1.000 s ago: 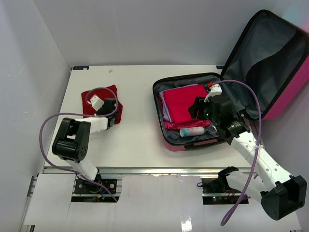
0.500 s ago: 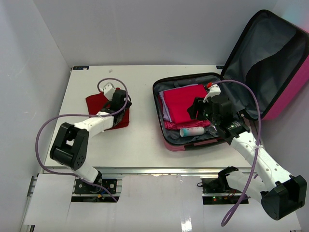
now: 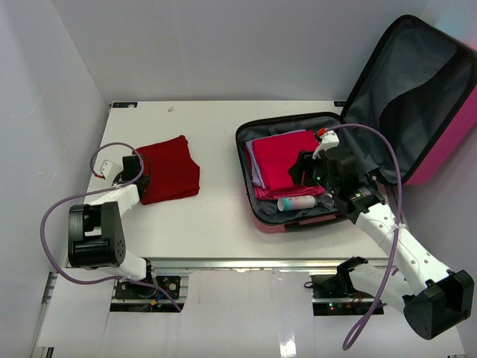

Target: Pack the luggage

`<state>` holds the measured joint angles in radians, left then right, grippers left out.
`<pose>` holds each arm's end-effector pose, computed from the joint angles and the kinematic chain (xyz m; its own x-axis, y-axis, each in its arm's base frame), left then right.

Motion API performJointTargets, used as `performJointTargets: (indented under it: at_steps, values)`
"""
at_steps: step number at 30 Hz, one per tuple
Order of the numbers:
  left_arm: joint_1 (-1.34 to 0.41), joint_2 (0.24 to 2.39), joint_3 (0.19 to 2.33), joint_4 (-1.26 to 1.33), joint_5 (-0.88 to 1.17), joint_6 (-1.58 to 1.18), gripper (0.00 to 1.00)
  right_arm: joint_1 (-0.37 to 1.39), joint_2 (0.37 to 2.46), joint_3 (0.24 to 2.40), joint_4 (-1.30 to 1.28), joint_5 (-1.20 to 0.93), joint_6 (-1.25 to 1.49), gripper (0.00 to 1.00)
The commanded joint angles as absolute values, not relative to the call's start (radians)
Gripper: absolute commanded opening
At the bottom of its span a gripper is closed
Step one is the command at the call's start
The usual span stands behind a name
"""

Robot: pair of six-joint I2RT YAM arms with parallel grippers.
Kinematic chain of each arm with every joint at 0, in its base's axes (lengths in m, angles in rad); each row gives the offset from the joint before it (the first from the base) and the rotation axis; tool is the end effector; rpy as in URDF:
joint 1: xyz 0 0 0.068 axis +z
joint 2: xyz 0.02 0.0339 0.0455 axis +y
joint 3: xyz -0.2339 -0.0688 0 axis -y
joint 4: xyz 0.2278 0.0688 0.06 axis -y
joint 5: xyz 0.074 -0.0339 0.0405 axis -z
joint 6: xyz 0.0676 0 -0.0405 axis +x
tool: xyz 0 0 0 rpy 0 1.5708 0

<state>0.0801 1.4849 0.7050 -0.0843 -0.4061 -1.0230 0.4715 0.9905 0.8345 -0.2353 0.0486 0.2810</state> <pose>0.2894 0.0500 0.1255 -0.1139 -0.7959 -0.5946 -0.8186 0.4143 -0.3978 0.2304 0.1138 0.2790 -0.4412 0.0860 -0.8933 -0.3032 0.9226 0.2386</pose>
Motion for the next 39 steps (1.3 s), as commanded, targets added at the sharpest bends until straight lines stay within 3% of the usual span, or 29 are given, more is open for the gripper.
performJointTargets:
  at_steps: [1, 17, 30, 39]
  values:
    - [0.074, 1.451, 0.690, -0.097, -0.433, -1.101, 0.00, 0.479, 0.991, 0.876, -0.222, 0.044, 0.273, 0.60]
    - [0.021, 1.323, 0.475, -0.008, -0.327, -1.078, 0.00, 0.479, 0.963, 0.874, -0.227, 0.043, 0.272, 0.61]
    - [-0.187, 1.416, 0.471, 0.029, -0.396, -1.155, 0.00, 0.479, 0.961, 0.884, -0.234, 0.055, 0.273, 0.61]
    - [-0.500, 1.321, 0.490, -0.072, -0.534, -1.275, 0.00, 0.481, 0.983, 0.915, -0.241, 0.057, 0.272, 0.63]
